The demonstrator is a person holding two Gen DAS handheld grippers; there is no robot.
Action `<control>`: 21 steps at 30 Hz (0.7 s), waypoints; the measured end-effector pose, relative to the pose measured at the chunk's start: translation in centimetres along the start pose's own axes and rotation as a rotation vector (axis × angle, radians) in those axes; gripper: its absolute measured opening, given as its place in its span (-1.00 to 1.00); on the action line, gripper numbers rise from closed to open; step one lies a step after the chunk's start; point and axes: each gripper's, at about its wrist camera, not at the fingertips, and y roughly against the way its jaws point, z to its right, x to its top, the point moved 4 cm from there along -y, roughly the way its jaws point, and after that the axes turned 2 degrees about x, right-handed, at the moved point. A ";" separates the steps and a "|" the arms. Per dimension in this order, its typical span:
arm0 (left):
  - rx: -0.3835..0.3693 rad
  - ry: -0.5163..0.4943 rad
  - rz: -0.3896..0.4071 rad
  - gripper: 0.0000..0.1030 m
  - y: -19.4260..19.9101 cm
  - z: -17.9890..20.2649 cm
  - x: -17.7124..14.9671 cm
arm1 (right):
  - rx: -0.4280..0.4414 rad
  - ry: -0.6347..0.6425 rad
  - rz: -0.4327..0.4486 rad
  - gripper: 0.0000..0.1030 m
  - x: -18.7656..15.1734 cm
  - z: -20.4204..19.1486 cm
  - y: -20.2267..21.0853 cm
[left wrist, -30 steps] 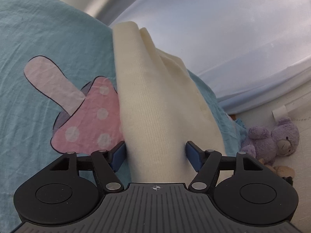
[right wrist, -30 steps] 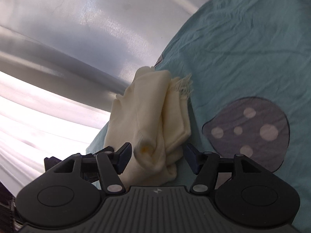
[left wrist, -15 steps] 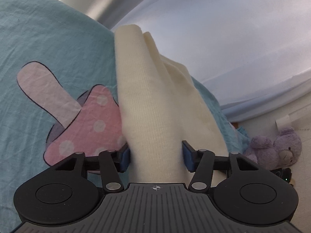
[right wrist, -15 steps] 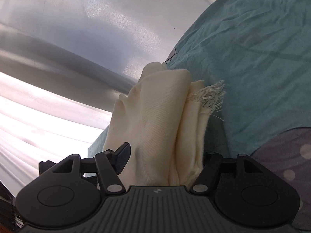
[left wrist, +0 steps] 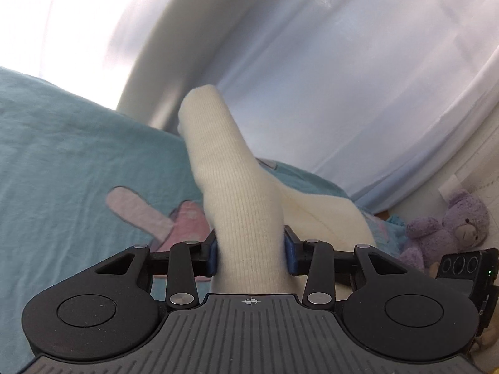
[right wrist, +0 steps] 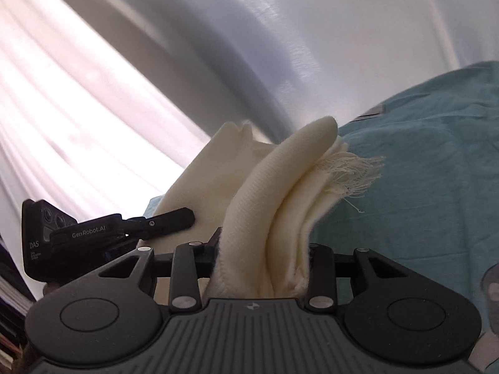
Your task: Fold small clothes
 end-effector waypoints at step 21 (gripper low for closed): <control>0.266 -0.020 -0.067 0.24 3.0 -2.5 -8.5 | -0.133 0.209 -0.081 -0.46 -6.0 -7.1 -0.2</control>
